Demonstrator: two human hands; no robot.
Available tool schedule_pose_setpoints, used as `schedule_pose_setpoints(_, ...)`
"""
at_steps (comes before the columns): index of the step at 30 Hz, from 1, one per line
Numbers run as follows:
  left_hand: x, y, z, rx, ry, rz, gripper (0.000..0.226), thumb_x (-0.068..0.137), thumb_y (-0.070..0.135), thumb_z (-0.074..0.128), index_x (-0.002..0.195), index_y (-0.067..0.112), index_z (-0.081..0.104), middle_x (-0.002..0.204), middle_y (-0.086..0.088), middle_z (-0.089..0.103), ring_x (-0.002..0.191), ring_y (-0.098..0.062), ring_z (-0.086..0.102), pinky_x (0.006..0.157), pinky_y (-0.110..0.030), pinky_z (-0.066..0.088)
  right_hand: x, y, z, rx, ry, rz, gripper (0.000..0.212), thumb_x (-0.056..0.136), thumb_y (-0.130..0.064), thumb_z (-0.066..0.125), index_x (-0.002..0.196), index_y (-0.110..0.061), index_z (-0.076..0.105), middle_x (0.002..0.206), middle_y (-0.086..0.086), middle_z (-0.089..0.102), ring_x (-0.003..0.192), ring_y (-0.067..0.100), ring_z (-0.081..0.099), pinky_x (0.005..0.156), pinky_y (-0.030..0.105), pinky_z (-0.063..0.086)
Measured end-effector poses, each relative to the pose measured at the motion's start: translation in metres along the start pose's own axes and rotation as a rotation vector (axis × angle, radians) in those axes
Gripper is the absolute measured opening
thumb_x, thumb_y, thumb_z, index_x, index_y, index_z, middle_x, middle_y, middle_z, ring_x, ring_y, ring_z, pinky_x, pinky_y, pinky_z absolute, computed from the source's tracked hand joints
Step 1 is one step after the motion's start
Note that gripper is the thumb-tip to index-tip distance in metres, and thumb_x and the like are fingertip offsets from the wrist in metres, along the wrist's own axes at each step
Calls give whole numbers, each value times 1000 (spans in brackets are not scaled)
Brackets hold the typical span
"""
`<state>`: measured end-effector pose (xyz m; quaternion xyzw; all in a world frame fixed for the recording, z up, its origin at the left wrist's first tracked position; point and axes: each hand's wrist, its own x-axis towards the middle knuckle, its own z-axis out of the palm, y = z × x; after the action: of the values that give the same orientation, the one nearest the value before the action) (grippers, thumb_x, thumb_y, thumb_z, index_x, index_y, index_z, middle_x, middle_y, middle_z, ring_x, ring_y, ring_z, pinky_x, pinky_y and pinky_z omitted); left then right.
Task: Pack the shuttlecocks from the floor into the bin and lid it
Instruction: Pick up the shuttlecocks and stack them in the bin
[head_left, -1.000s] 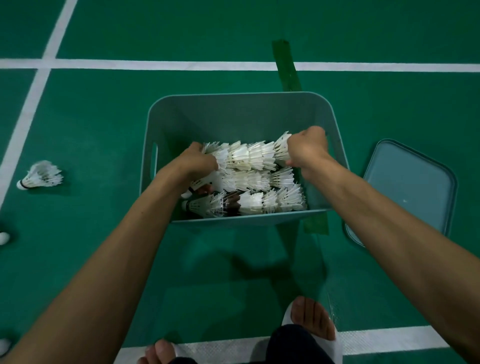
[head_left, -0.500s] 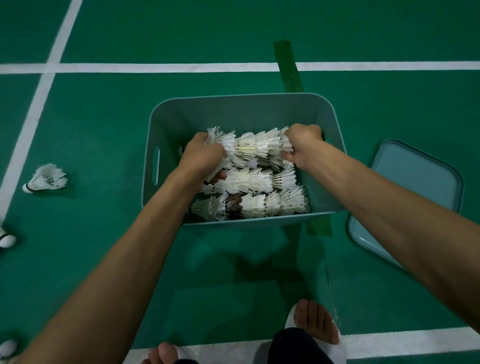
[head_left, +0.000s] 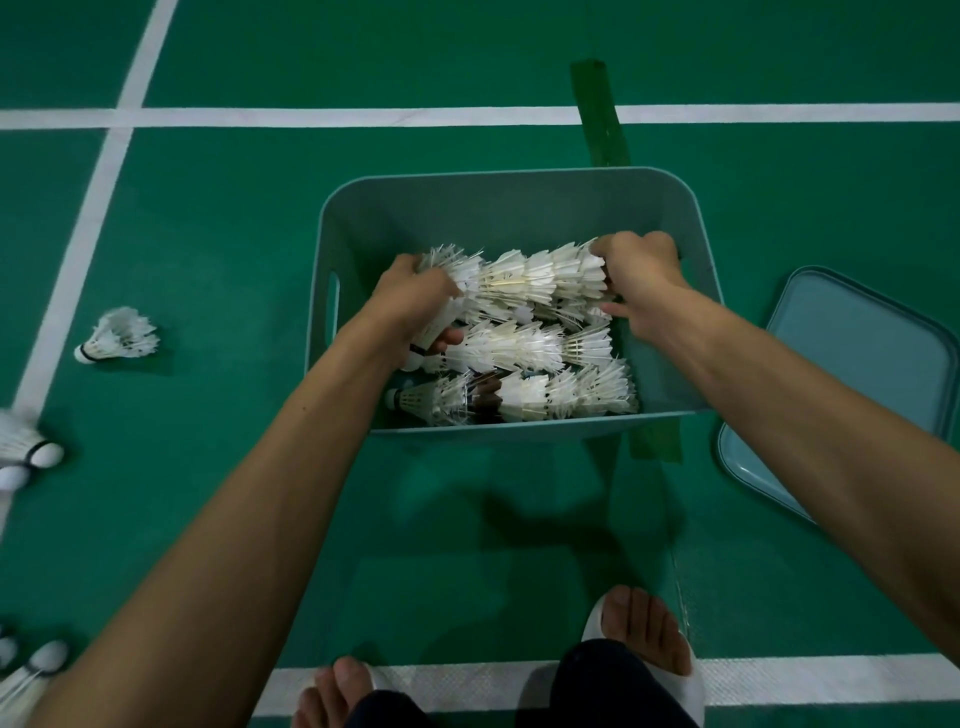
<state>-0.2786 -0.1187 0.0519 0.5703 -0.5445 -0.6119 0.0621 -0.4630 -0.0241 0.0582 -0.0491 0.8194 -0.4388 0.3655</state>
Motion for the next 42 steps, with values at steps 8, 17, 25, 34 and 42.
schedule_pose_setpoints(8, -2, 2, -7, 12, -22, -8, 83, 97, 10, 56, 162, 34, 9, 130, -25, 57, 48, -16, 66, 47, -28, 50, -28, 2, -9, -241, 24, -254, 26, 96, -16, 55, 121, -9, 55, 108, 5, 59, 101, 24, 57, 81, 36, 48)
schedule_pose_setpoints(17, -29, 18, -11, 82, -35, 76, 76, 89, 66, 61, 144, 14, 50, 115, -17, 73, 74, -19, 72, 62, -30, 56, -78, -5, 1, -318, -10, -717, 38, 87, -23, 73, 123, -17, 64, 116, -8, 65, 106, 5, 60, 87, 17, 47)
schedule_pose_setpoints(25, -44, 10, -10, 57, -249, 165, 73, 103, 67, 24, 108, 12, 72, 104, -5, 73, 90, -18, 70, 85, -35, 51, -87, 4, 33, -478, -415, -876, 7, 82, -24, 78, 85, -17, 78, 78, -9, 69, 73, 8, 64, 66, 28, 50)
schedule_pose_setpoints(34, -34, 15, -26, 145, 169, 253, 55, 104, 48, 35, 105, 7, 71, 102, -11, 72, 87, -24, 62, 83, -38, 46, -69, 11, 65, -322, -423, -126, 9, 89, 2, 71, 81, -2, 69, 81, 18, 74, 56, 22, 65, 63, 41, 64)
schedule_pose_setpoints(42, -50, 1, -27, 720, 23, 305, 22, 86, 7, 49, 103, 10, 62, 106, -13, 68, 96, -34, 63, 84, -43, 54, -55, 8, 100, -410, -513, 9, 16, 97, 4, 54, 87, 0, 67, 61, 13, 70, 45, 23, 67, 51, 29, 55)
